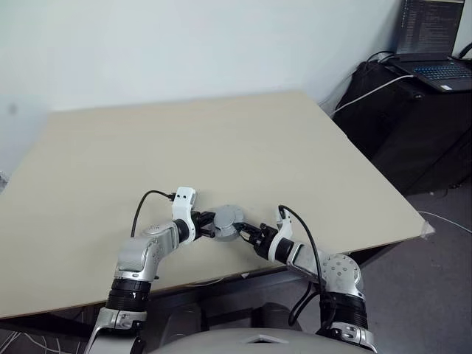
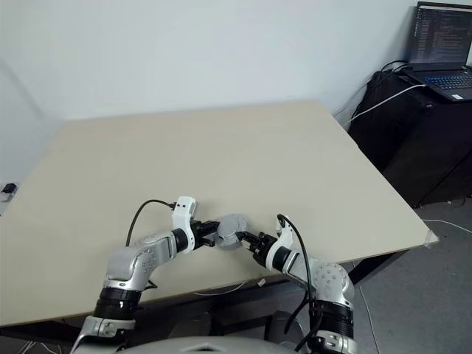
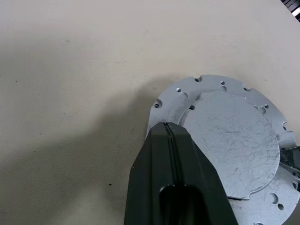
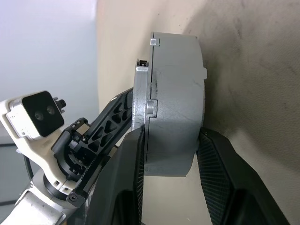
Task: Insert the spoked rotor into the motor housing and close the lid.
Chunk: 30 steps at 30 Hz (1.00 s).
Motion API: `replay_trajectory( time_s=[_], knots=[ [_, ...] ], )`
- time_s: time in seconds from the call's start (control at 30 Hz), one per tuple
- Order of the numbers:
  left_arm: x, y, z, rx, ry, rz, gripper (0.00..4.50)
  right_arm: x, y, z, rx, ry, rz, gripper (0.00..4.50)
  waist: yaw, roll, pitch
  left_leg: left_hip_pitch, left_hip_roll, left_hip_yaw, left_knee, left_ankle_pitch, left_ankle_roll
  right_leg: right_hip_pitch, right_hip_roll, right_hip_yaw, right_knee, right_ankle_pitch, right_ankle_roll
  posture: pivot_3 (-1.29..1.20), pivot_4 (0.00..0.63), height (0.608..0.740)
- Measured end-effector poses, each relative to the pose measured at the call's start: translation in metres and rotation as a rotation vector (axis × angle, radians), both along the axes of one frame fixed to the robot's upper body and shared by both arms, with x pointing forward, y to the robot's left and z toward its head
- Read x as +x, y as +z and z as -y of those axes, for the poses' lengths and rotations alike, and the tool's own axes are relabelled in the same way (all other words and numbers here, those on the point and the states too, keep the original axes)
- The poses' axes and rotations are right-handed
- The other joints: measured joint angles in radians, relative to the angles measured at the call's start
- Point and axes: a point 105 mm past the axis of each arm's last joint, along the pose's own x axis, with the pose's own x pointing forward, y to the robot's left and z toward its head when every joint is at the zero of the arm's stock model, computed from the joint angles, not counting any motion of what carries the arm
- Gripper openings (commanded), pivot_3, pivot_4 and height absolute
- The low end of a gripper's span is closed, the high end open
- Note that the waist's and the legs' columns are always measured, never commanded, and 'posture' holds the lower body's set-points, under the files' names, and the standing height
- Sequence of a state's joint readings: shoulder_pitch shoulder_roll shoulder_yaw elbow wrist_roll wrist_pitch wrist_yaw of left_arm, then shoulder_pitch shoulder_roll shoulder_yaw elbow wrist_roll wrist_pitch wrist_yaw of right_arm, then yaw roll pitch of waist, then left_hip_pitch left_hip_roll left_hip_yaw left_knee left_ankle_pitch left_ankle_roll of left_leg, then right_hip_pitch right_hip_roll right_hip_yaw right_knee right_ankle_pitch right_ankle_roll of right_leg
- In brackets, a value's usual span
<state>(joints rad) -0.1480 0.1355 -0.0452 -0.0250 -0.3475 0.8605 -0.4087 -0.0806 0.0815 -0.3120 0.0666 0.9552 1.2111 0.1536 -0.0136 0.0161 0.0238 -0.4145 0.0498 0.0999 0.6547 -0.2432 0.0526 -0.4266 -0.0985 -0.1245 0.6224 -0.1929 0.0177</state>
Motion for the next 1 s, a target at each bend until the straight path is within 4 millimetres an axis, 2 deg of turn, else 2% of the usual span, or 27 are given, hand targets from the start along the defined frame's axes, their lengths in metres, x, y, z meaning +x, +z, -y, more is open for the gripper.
replay_trajectory(
  time_s=[0.17,0.27,0.37,0.47,0.57,0.63,0.77,0.97,1.0],
  knots=[
    [-0.007,0.003,-0.003,-0.030,0.048,0.016,0.00,-0.002,0.000,0.000,0.016,-0.006,-0.005,1.30,-0.003,-0.001,0.001,-0.001,0.000,0.000,-0.004,0.000,0.000,-0.001,0.001,0.000,-0.005,0.000,0.000,0.00,0.000,0.740],
    [-0.011,0.006,-0.006,-0.097,0.141,0.031,0.00,-0.003,0.001,0.000,0.024,-0.012,-0.004,1.30,-0.004,-0.003,0.003,-0.003,0.000,0.000,-0.006,0.000,0.000,-0.002,0.002,0.000,-0.009,0.000,0.001,0.00,0.000,0.740],
    [-0.009,0.028,-0.014,-0.197,0.245,0.120,0.00,-0.003,0.002,0.000,0.031,-0.018,-0.005,1.30,-0.007,-0.004,0.005,-0.004,0.000,0.000,-0.007,0.000,0.000,-0.002,0.002,0.000,-0.010,0.001,0.001,0.00,0.000,0.740],
    [-0.017,0.043,-0.032,-0.270,0.360,0.186,0.00,-0.003,0.003,0.001,0.037,-0.027,-0.007,1.30,-0.008,-0.003,0.006,-0.004,0.000,0.000,-0.007,0.000,0.000,-0.002,0.002,0.000,-0.011,0.001,0.001,0.00,0.000,0.740],
    [-0.035,0.038,-0.048,-0.365,0.457,0.149,0.58,-0.001,0.005,0.003,0.048,-0.046,-0.004,1.30,-0.007,-0.005,0.010,-0.004,0.000,-0.001,-0.006,0.000,0.000,-0.002,0.002,-0.001,-0.011,0.001,0.001,0.00,0.000,0.740],
    [-0.045,0.034,-0.055,-0.429,0.491,0.112,1.21,0.000,0.006,0.003,0.054,-0.051,-0.003,1.30,-0.007,-0.006,0.013,-0.004,0.000,-0.001,-0.006,0.000,0.000,-0.002,0.002,-0.001,-0.011,0.001,0.001,0.00,0.000,0.740],
    [-0.076,0.025,-0.044,-0.614,0.495,-0.015,2.50,0.001,0.008,0.003,0.063,-0.056,-0.001,1.30,-0.010,-0.007,0.018,-0.006,-0.001,-0.001,-0.006,-0.001,0.001,-0.003,0.001,-0.001,-0.013,0.001,0.002,0.00,0.000,0.740],
    [-0.091,0.032,-0.043,-0.873,0.559,-0.056,4.48,0.007,0.014,0.002,0.057,-0.066,0.018,1.30,-0.010,-0.005,0.022,-0.011,-0.001,-0.003,-0.005,-0.001,0.001,-0.006,0.002,-0.002,-0.013,0.001,0.002,0.00,0.000,0.740],
    [-0.092,0.031,-0.044,-0.899,0.576,-0.058,4.50,0.008,0.016,0.002,0.057,-0.065,0.023,1.30,-0.009,-0.005,0.022,-0.012,-0.001,-0.003,-0.005,-0.001,0.001,-0.007,0.003,-0.003,-0.013,0.001,0.002,0.00,0.000,0.740]
  ],
)
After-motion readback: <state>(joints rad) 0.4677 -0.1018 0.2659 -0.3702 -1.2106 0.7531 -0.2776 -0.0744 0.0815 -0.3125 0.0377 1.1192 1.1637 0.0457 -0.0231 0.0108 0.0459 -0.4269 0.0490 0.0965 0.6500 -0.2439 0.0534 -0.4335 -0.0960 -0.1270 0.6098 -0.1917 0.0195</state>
